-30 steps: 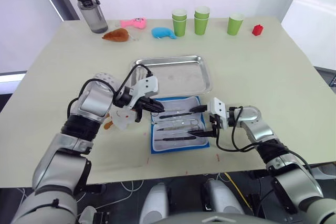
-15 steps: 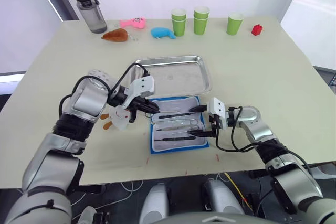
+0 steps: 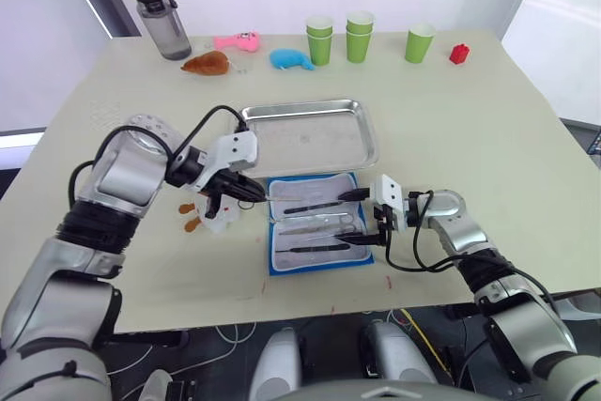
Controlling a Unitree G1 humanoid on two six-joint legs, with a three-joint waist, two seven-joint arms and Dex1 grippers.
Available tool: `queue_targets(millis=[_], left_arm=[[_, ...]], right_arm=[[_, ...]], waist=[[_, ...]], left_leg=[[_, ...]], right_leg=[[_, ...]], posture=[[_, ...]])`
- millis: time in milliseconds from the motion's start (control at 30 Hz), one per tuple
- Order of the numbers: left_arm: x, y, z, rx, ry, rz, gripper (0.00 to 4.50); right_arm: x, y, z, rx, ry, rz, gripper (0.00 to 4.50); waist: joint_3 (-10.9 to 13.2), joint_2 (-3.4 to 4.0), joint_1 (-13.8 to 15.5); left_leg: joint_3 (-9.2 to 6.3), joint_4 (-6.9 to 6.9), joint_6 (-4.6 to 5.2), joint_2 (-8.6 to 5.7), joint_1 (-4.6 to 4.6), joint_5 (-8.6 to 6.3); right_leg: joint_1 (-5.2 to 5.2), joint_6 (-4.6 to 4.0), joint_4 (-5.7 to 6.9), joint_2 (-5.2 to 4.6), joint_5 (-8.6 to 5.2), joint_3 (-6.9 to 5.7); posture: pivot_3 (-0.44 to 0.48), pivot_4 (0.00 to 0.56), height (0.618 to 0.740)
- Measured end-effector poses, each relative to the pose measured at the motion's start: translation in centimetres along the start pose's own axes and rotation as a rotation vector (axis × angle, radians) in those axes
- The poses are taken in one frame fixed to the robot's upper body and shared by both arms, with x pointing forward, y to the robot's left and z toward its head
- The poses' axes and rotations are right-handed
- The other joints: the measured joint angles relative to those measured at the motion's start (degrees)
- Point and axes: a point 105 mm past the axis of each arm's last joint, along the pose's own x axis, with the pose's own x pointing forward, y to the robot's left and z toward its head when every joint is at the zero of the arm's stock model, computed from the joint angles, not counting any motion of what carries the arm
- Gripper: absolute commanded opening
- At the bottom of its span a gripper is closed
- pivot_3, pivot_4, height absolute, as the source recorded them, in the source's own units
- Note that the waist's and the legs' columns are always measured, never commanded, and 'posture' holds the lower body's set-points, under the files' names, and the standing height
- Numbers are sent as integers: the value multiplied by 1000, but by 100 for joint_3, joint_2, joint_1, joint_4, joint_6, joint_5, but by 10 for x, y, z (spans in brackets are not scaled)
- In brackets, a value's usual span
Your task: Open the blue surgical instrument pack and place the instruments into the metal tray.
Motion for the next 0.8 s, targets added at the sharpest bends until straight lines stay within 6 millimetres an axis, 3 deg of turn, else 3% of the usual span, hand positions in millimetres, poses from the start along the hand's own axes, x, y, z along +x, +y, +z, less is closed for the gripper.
queue_targets(millis=[300,500,667,800], left_arm=[[-17,-3,6,-61,-64,27,126],[-10,21,34,-175,-246,208,126],[-17,43,50,-282,-322,393,126],[-5,54,61,-384,-399,491,126]], right_arm=[[1,0,0,0,-1,1,4500],[1,0,0,-3,-3,1,4500],[1,1,0,-3,-3,3,4500],[1,1,-1,-3,-3,3,4500]], waist=[[1,-1,-2],[0,-6,4],[1,-6,-7],[0,-8,-6]], left_leg=[[2,1,0,10,2,0],[0,2,0,12,2,0],[0,1,0,12,3,0],[-1,1,-1,10,1,0]], right_leg=[[-1,2,0,8,-2,1],[1,4,0,11,0,2],[2,2,-1,10,3,3],[2,-6,-1,8,9,3]], posture=[[0,150,734],[0,150,734],[0,150,734],[0,150,734]])
